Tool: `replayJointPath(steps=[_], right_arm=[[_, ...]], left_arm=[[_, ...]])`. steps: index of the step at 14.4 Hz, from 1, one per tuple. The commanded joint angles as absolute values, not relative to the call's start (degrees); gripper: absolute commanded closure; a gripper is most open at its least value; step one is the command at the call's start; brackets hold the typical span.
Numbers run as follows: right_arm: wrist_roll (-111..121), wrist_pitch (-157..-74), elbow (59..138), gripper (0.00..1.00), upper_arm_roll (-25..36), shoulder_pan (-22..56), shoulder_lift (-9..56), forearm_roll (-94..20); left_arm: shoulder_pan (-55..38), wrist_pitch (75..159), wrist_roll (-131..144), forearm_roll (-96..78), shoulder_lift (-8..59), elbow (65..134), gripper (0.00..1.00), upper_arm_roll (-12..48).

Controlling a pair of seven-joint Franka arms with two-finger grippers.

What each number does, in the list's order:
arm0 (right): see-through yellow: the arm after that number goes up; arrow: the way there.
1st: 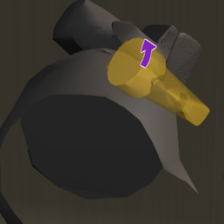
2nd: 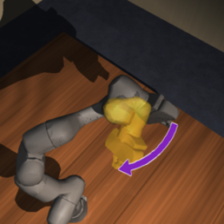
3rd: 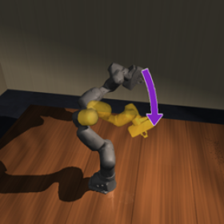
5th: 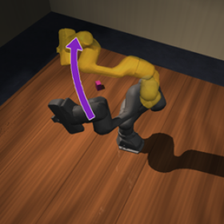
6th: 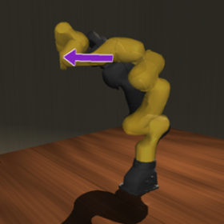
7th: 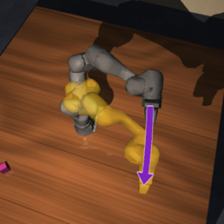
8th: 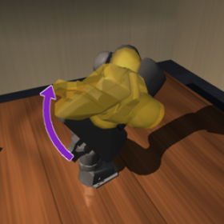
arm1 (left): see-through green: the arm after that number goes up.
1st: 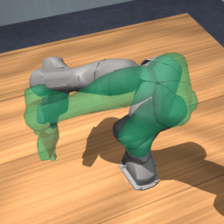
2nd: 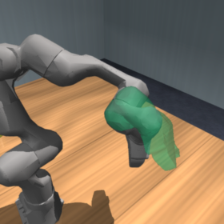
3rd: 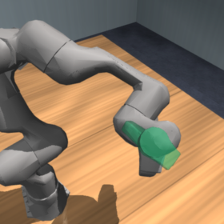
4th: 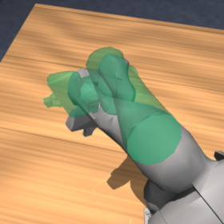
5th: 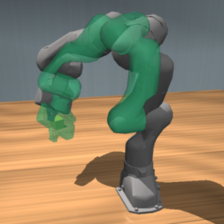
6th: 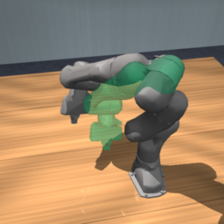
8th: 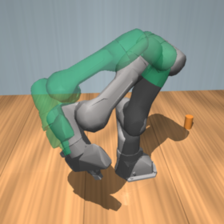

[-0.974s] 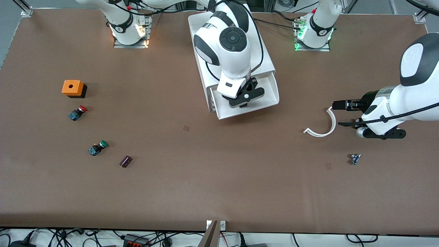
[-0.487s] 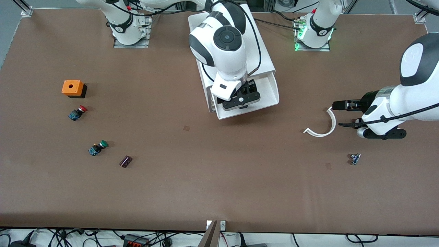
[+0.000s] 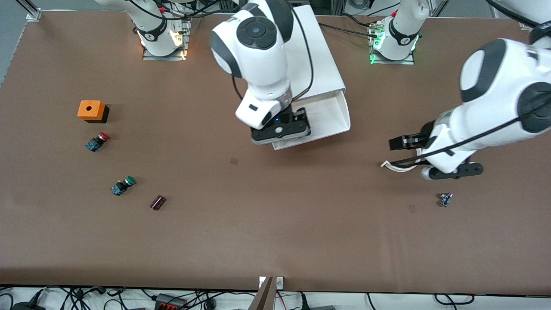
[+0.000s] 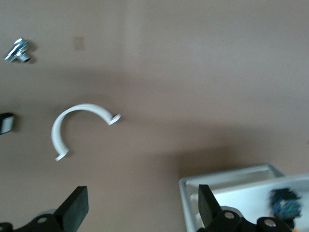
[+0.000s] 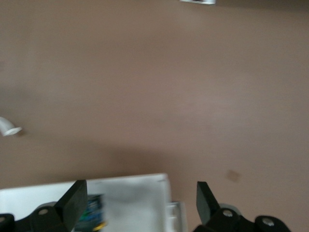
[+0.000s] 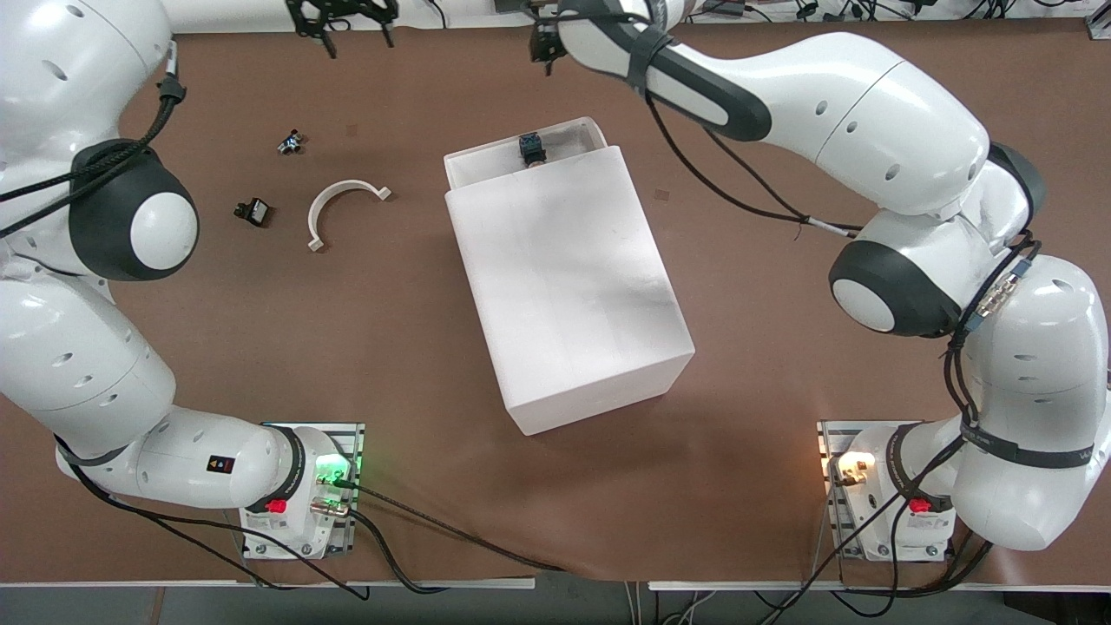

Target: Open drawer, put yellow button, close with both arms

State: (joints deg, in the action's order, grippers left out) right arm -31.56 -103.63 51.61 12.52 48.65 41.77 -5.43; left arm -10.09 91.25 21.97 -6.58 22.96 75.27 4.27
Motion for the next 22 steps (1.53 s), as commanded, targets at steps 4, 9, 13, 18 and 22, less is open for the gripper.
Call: replayJointPath(steps=[4,9,13,18,22], right_arm=[[-24.01,-93.69,52.56,0.0,18.19,42.21,38.77,-5.54],[-10.5,-93.6,58.08,0.0,17.84,30.69,34.64,-6.59],[-4.49,-90.19,61.25,0.0,17.93,25.68,31.47,-6.5],[-0.79,-88.68,61.52,0.0,18.11,20.84,29.97,-7.64],[-0.19,-89.03,63.62,0.0,17.23,15.31,25.86,-7.47]], left_arm=[[-16.94,109.93,32.56,-4.92,24.6,83.14,0.0,4.75],[-23.02,115.66,37.96,-2.38,29.7,83.23,0.0,4.75],[-27.67,116.19,44.12,-0.36,31.64,83.84,0.0,4.66],[-29.09,116.1,47.8,-0.88,26.03,92.36,0.0,7.46],[-28.48,116.1,49.57,-1.75,22.94,97.46,0.0,10.54]])
